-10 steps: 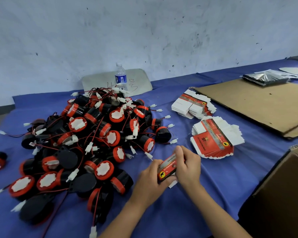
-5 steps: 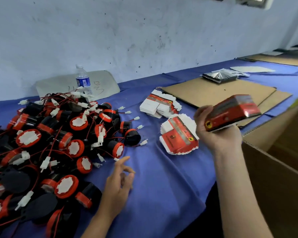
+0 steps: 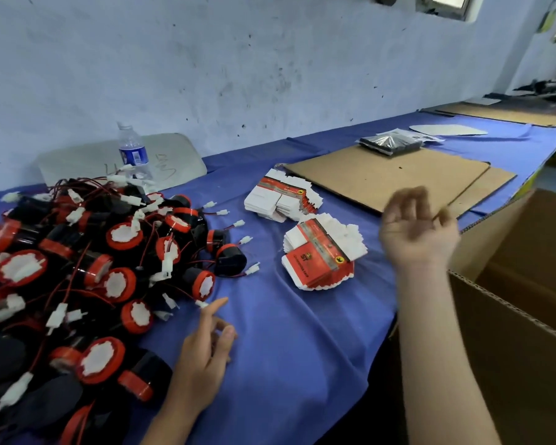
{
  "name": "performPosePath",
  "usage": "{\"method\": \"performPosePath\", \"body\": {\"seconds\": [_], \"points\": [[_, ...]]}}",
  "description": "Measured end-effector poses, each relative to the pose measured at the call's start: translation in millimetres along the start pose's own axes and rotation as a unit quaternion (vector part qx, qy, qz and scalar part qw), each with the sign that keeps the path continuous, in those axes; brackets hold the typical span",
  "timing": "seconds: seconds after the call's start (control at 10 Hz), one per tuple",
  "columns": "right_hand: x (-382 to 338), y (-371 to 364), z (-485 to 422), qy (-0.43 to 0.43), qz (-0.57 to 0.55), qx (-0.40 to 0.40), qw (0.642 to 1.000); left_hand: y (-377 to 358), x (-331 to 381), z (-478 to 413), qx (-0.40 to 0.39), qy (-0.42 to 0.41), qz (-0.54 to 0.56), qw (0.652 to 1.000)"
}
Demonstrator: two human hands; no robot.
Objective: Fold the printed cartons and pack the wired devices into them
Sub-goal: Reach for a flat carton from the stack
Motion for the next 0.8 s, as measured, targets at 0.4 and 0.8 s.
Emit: {"method": "performPosePath", "body": {"seconds": [0.4,0.8], "points": [[118.9,66.3,9.3,-0.02,0.877,-0.452,0.161,0.7,2.5,0.3,0.0,0.015,-0.013,1.0],[126.5,32.3,-2.1,-0.052,0.828,-0.554,-0.071,-0.6,-4.2,-1.8,0.012,0.015,-0.054,0.998]]}}
Point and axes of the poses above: each hand's wrist, its own z-axis away from the middle knuckle, its own y-axis out of the back of the hand, x = y × z, the point moved 9 cm from there along -z, towards the middle knuckle, and after that the axes turned 8 degrees about y, right-handed, at the moved point
